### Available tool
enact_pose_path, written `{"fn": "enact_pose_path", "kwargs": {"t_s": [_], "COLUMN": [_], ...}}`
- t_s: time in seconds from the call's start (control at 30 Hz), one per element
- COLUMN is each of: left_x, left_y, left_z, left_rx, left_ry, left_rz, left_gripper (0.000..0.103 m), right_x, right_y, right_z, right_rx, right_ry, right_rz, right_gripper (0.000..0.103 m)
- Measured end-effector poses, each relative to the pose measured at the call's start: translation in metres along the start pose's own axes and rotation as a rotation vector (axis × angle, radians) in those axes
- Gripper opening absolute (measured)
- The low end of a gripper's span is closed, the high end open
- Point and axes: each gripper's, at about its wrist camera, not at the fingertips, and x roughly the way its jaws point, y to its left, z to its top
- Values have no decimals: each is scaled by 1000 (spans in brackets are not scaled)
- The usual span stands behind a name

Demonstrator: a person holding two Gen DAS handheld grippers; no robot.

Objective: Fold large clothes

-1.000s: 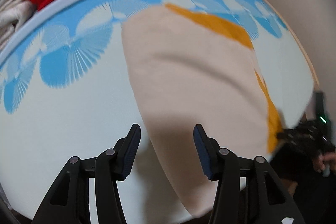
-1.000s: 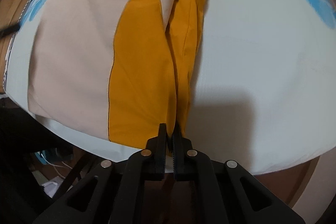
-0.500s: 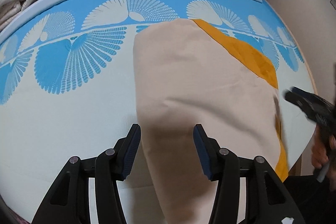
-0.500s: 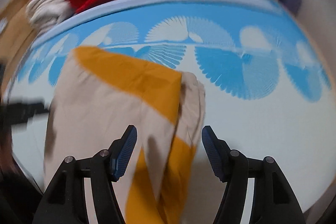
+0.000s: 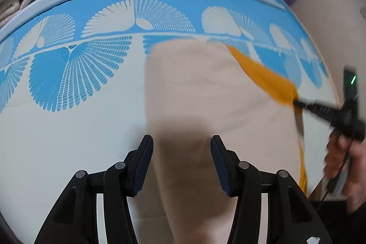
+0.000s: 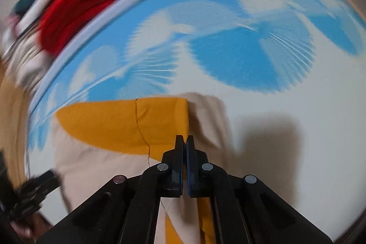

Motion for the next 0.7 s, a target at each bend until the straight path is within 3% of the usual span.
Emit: {"fn": "enact_pose_path", "kwargs": {"t_s": [0.07,0.17,0.23,0.3,0.43,0.5,0.6,0.7], "left_x": [1,16,27,26,30,42,61,72], "left_y": [7,17,25,36,48,52,54,48], "left_z": [5,7,4,2,-3,-8,-12,-11], "left_rx": [-51,-95,-132,-199,-269,-289,-355,-352], "left_ry": [-15,23,61,74,117,154,199,194], "left_rz": [-36,-23,-22,-72,-175,-195,-288,-316], "left_gripper": [47,46,47,48,61,67,71,78], "right_x": [8,12,11,3,-7,2,17,26], "right_y": [-6,-1,2,-2,-14,-18,-30,-36], "right_z": [-2,-4,-6,-11,-25,-37,-53,-60], "right_rx": [14,-28,-52,-47,-43,-92,-84,-55], "right_ry": [21,42,50,45,102,181,284,311], "right_rz": [-56,-38,-31,-29,88,93,117,147], "right_gripper": [1,3,16,30,60,65,66,66]}}
